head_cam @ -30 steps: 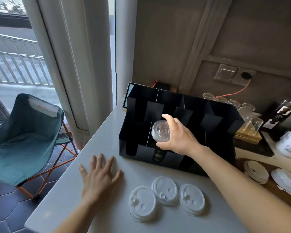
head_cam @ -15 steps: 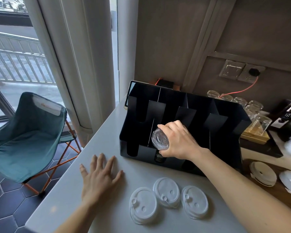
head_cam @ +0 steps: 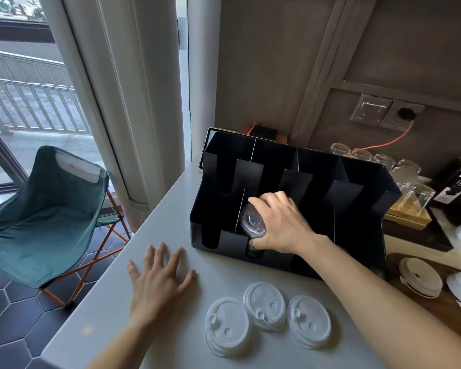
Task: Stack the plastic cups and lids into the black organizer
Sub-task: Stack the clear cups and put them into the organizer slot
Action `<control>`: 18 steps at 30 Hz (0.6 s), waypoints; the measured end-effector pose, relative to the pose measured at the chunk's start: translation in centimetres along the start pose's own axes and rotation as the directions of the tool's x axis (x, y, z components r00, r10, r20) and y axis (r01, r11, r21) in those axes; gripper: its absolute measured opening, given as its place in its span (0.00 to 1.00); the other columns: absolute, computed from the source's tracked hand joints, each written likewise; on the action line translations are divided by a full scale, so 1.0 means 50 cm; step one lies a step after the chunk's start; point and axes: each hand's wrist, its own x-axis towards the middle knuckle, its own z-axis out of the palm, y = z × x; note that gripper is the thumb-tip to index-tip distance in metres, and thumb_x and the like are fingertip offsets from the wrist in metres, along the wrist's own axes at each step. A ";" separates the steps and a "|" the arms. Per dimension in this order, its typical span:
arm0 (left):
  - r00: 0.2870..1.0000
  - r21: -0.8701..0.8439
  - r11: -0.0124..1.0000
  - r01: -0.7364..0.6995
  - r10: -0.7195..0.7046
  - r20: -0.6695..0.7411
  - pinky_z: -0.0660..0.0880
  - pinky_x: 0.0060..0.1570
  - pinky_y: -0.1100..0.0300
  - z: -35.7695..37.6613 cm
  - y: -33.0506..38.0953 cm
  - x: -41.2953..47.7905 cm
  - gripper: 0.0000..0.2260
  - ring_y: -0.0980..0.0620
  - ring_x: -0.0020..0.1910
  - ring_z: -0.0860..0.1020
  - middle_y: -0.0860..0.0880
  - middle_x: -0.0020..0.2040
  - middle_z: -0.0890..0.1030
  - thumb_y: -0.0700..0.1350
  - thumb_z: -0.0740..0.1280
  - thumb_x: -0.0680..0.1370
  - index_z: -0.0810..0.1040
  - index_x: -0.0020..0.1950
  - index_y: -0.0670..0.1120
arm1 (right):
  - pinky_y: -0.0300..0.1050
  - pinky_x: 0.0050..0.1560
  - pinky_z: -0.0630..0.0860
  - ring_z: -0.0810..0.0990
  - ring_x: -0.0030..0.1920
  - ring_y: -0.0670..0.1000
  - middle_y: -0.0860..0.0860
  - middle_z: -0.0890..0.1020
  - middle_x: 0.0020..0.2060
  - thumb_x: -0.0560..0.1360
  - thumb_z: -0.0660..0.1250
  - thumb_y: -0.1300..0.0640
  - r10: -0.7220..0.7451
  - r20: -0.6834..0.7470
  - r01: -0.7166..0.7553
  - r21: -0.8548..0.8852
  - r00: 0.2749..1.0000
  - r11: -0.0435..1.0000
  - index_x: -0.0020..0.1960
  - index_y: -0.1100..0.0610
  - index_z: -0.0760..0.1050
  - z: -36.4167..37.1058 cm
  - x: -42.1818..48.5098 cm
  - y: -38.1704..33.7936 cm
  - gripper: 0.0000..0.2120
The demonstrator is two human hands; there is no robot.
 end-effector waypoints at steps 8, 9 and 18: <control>1.000 0.001 1.000 0.000 0.000 0.001 0.43 0.76 0.33 0.002 0.000 0.002 0.32 0.42 0.82 0.50 0.47 0.82 0.58 0.71 0.48 0.77 0.59 0.79 0.62 | 0.53 0.72 0.63 0.58 0.72 0.54 0.52 0.63 0.73 0.60 0.73 0.30 -0.016 0.036 0.013 0.088 0.999 0.996 0.78 0.51 0.57 -0.013 -0.009 0.006 0.54; 1.000 0.000 1.000 -0.001 0.001 -0.002 0.43 0.76 0.33 0.003 -0.001 0.001 0.32 0.42 0.82 0.50 0.47 0.82 0.58 0.71 0.48 0.77 0.59 0.79 0.62 | 0.52 0.71 0.65 0.60 0.71 0.53 0.51 0.65 0.72 0.61 0.74 0.32 -0.022 0.013 0.020 0.128 1.000 0.992 0.77 0.52 0.60 -0.016 -0.013 0.009 0.52; 1.000 0.005 1.000 -0.010 0.010 -0.008 0.47 0.75 0.31 0.002 -0.003 0.000 0.32 0.42 0.82 0.52 0.46 0.81 0.61 0.71 0.48 0.76 0.61 0.78 0.61 | 0.51 0.60 0.75 0.72 0.61 0.53 0.51 0.79 0.58 0.71 0.75 0.55 -0.008 -0.251 0.072 0.247 0.968 0.966 0.66 0.56 0.76 -0.023 -0.057 0.022 0.25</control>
